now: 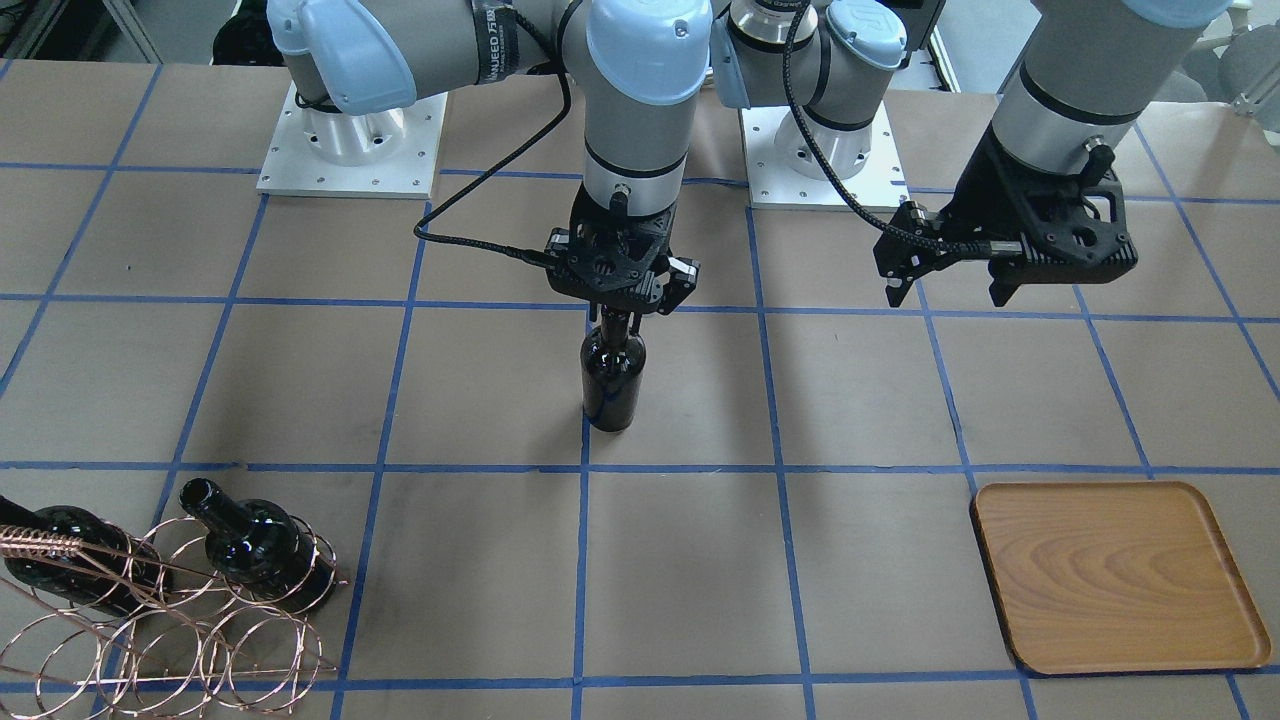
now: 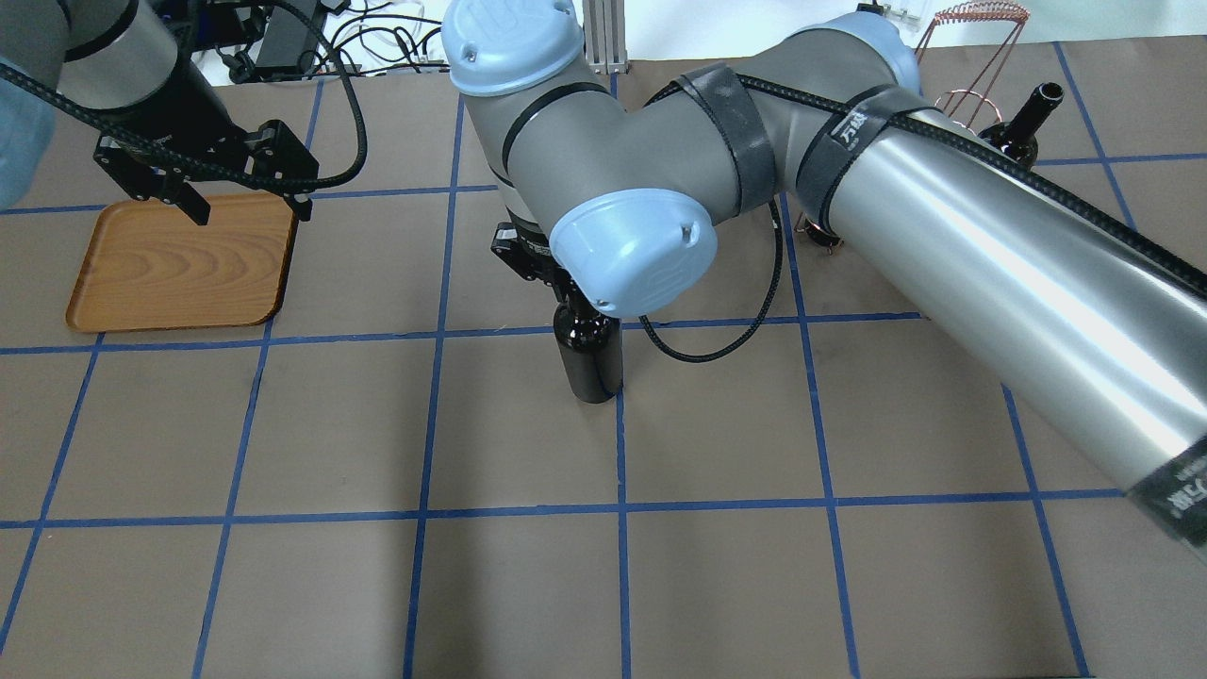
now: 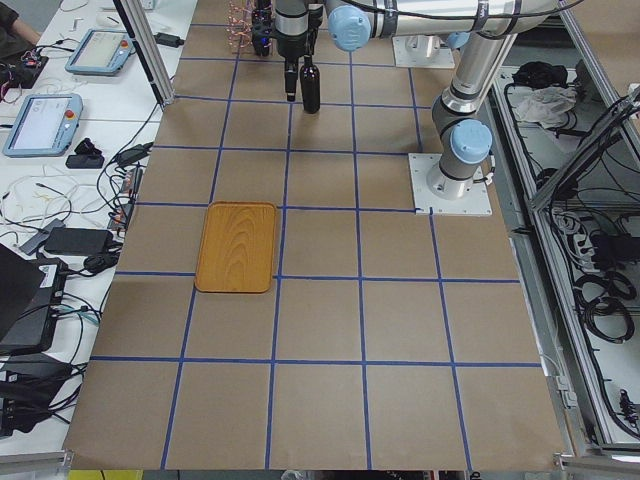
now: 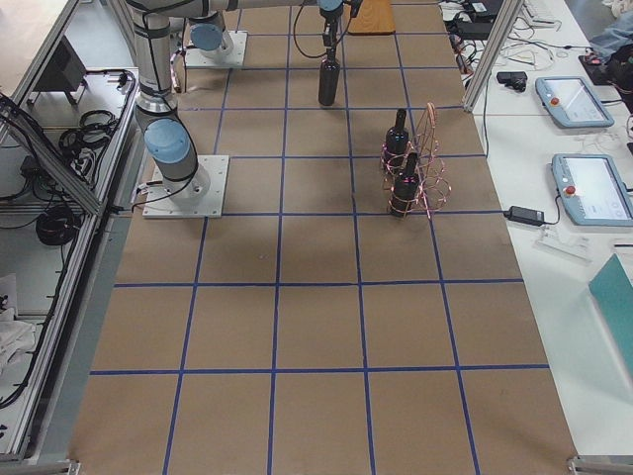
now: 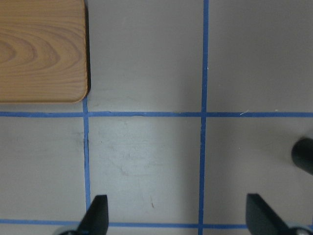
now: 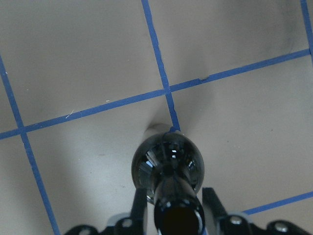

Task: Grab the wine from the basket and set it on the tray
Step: 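Open the right gripper and raise it off the standing bottle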

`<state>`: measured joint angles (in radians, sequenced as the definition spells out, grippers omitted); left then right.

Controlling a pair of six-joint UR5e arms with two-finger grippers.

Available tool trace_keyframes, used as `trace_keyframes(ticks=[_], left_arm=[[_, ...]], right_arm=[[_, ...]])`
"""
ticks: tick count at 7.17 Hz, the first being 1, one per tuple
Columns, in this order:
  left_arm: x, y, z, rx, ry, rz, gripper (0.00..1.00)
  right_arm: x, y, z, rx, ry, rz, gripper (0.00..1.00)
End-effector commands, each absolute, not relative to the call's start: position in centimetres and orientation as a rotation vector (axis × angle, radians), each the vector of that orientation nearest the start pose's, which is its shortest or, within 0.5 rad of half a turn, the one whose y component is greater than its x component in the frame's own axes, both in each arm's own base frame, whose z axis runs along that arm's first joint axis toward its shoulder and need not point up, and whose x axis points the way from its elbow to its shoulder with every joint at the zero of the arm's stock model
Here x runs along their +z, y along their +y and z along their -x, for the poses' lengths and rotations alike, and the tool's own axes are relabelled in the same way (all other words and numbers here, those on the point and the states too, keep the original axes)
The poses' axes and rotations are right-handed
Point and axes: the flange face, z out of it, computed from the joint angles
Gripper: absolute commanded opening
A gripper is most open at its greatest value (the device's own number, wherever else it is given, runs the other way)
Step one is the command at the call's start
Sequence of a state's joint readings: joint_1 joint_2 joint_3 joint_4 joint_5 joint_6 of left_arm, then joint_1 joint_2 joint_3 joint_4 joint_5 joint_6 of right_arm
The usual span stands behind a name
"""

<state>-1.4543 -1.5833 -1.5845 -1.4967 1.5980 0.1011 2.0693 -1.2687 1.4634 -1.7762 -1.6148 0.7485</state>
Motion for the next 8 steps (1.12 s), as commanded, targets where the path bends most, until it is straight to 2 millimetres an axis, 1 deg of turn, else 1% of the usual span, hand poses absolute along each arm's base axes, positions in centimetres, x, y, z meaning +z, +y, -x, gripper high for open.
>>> trace_keyframes(ticks=[1, 3, 4, 5, 6, 7, 8], left_arm=[[48.1, -51.3, 7.1, -0.051, 3.104, 0.025, 1.0], [48.1, -51.3, 7.1, -0.049, 3.104, 0.025, 1.0], [47.9, -51.5, 7.1, -0.056, 3.106, 0.025, 1.0], [47.6, -51.8, 7.0, -0.054, 3.106, 0.022, 1.0], [47.6, -51.8, 7.1, -0.054, 3.107, -0.018, 1.0], [47.5, -51.9, 7.1, -0.056, 3.108, -0.039, 1.0], [47.6, -52.1, 7.6, -0.07, 3.103, -0.046, 1.0]], right_arm=[[39.3, -47.6, -40.6, -0.049, 3.15, -0.374, 1.0], [39.4, -47.6, -40.6, -0.053, 3.15, -0.374, 1.0], [40.1, -47.5, -40.5, -0.07, 3.142, -0.369, 1.0], [41.2, -47.7, -39.9, -0.096, 3.136, -0.354, 1.0], [42.2, -48.6, -37.9, -0.136, 3.166, -0.243, 1.0], [43.6, -50.1, -34.2, -0.154, 3.184, -0.191, 1.0], [45.1, -51.3, -29.9, -0.138, 3.198, -0.14, 1.0]])
